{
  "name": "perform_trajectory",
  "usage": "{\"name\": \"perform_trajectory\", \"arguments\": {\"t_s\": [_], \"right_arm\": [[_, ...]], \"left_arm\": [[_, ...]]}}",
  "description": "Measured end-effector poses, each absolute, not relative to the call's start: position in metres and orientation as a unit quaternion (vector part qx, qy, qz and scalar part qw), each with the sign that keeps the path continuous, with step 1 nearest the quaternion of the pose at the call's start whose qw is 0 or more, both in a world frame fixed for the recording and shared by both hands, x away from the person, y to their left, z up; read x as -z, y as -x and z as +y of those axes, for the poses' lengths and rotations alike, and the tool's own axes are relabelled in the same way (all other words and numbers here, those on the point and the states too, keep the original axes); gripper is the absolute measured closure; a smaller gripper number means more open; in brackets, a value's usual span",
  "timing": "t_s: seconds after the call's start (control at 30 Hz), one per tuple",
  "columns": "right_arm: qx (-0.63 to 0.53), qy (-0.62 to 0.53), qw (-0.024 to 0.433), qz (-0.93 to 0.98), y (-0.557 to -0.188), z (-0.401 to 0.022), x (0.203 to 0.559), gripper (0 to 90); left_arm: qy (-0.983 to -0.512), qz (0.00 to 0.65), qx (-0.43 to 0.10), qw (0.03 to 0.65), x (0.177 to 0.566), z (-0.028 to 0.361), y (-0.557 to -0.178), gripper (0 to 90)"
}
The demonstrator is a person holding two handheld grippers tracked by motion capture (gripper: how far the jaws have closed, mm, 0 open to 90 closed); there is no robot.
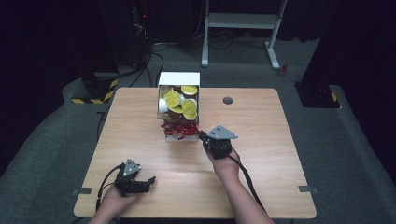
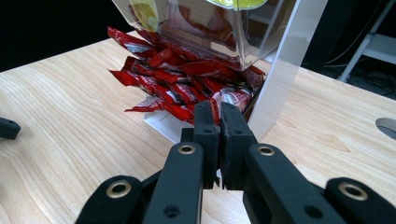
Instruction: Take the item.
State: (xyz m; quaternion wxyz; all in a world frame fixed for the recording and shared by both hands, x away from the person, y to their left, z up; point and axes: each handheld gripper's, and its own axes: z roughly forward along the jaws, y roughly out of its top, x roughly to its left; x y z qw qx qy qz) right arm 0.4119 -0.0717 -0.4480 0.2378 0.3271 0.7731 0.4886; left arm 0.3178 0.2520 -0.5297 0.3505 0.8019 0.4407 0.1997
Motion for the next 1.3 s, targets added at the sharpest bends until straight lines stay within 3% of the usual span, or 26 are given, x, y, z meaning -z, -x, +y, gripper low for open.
{"name": "perform_trajectory", "arguments": {"t_s": [1.3], "right_arm": [[-0.533,-0.305,0.238,0.753,-0.367,-0.107,0.441,88.0]], "left_arm": [[-0.801,0.442,-0.197,0.352,0.53,0.252,-0.318,15.1]]}}
